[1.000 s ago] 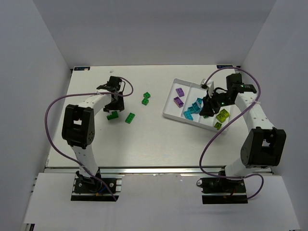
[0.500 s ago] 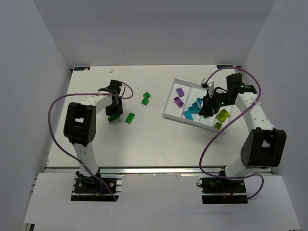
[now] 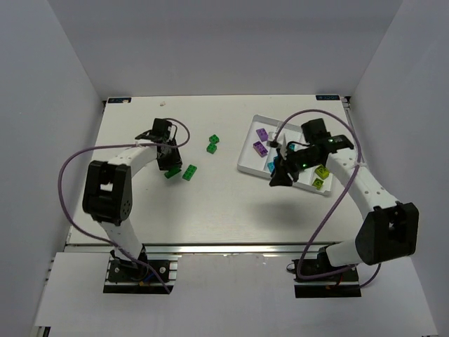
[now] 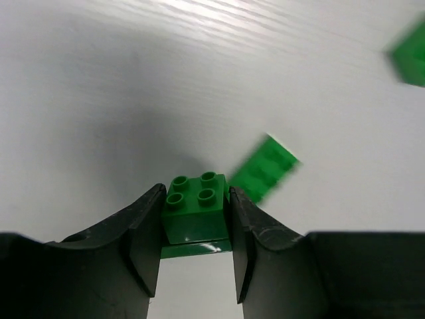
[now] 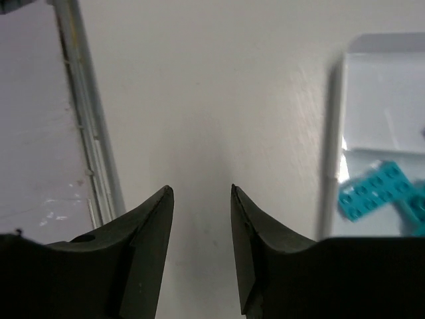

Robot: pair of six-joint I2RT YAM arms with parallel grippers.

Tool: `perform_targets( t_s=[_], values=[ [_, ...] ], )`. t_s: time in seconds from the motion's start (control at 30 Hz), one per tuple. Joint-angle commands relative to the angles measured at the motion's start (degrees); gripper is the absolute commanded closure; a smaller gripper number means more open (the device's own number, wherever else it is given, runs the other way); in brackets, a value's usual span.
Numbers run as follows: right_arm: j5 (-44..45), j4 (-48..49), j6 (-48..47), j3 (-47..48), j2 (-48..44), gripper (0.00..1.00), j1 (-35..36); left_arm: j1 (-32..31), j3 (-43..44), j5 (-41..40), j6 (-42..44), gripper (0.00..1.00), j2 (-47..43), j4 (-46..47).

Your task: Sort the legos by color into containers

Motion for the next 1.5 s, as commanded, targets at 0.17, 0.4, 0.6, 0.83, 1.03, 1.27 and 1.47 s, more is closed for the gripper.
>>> perform_targets(
  t_s=[0.17,0.4,0.6,0.83,1.03,1.27,1.47],
  values=[
    [-1.3,20.23,30.75,-0.4,1.66,0.47,10.85,-1.61,-21.17,25.91,-32.67,0.91,-23.05,32.34],
    [4.32,32.35,51.6,5.67,5.8,0.25,18.39,-8.46,-26.83,23.82,-50.16,0.91,-26.33,47.15],
    [18.37,41.17,56.96,5.84,5.79,0.11,24.38,-11.45,-28.25,19.95,-59.32,0.92,-26.42,55.68],
    [24.27,43.72,59.96,8.04,8.69,0.11,24.83,-11.98,-28.51,19.33,-63.9,0.92,-25.19,60.96],
    [27.17,49.53,57.68,10.14,13.08,0.12,25.0,-12.25,-30.7,19.59,-66.71,0.92,-24.66,65.08],
    [27.52,53.31,56.63,11.2,15.46,0.26,25.35,-12.34,-32.9,19.68,-68.21,0.92,-24.84,67.29],
    [26.29,52.78,54.78,9.28,15.47,0.42,25.53,-12.34,-33.25,19.77,-68.74,0.92,-24.49,68.43]
  ],
)
